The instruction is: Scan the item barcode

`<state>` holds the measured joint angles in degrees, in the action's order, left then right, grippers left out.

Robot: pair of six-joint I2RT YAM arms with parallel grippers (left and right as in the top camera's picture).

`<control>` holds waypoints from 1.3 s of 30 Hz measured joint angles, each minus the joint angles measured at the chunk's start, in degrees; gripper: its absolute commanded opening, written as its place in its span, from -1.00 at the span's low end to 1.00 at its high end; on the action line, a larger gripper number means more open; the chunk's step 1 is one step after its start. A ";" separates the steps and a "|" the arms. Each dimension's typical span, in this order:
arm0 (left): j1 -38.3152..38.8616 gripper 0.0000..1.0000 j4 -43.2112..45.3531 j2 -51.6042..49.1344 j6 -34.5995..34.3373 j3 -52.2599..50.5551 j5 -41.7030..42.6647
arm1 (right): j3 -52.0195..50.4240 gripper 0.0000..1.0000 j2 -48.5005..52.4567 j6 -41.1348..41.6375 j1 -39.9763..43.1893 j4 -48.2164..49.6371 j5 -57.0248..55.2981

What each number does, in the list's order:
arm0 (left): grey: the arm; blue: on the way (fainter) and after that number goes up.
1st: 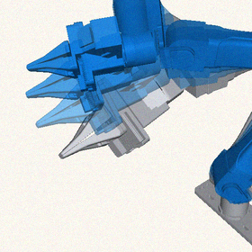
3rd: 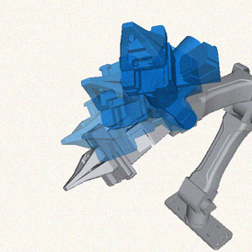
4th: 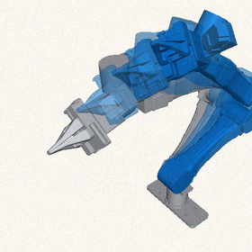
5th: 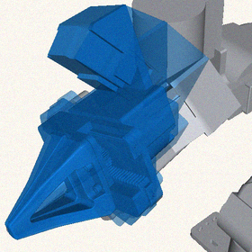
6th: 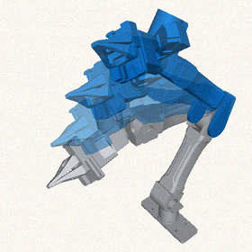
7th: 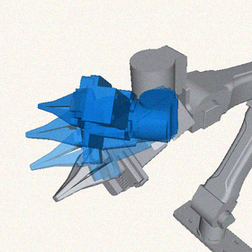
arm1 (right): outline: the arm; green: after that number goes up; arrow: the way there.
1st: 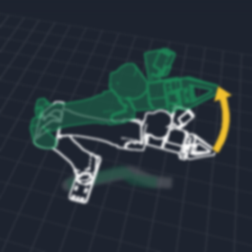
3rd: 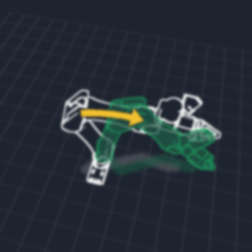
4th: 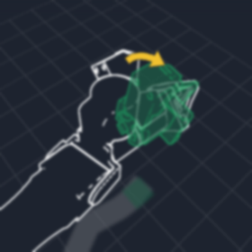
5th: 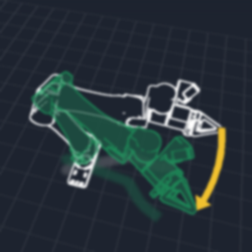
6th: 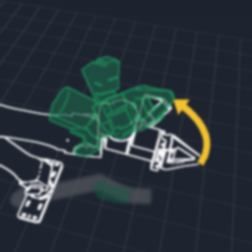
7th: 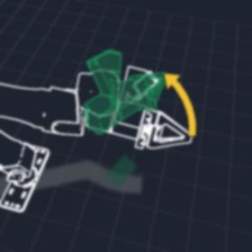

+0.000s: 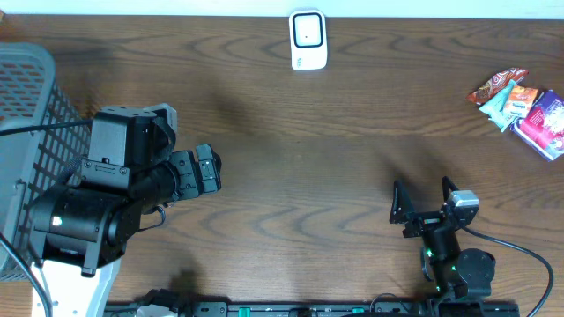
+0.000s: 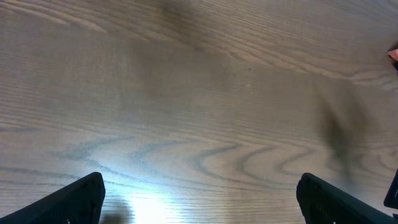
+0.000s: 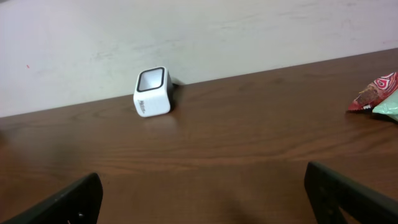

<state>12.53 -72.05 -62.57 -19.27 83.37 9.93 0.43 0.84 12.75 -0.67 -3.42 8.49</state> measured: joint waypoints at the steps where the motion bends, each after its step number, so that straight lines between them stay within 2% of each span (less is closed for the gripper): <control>1: 0.00 0.96 0.00 0.00 0.00 0.00 0.00 | 0.00 0.99 0.00 -0.02 0.00 0.00 -0.02; 31: 0.00 0.96 0.00 0.00 0.00 0.00 0.00 | 0.00 0.99 0.00 -0.02 0.00 0.00 -0.02; 39: 0.00 0.96 -3.23 0.24 0.00 0.00 -0.26 | 0.00 0.99 0.00 -0.02 0.00 0.00 0.00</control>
<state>12.53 -75.29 -62.33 -19.27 83.37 9.67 0.43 0.84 12.73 -0.67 -3.42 8.49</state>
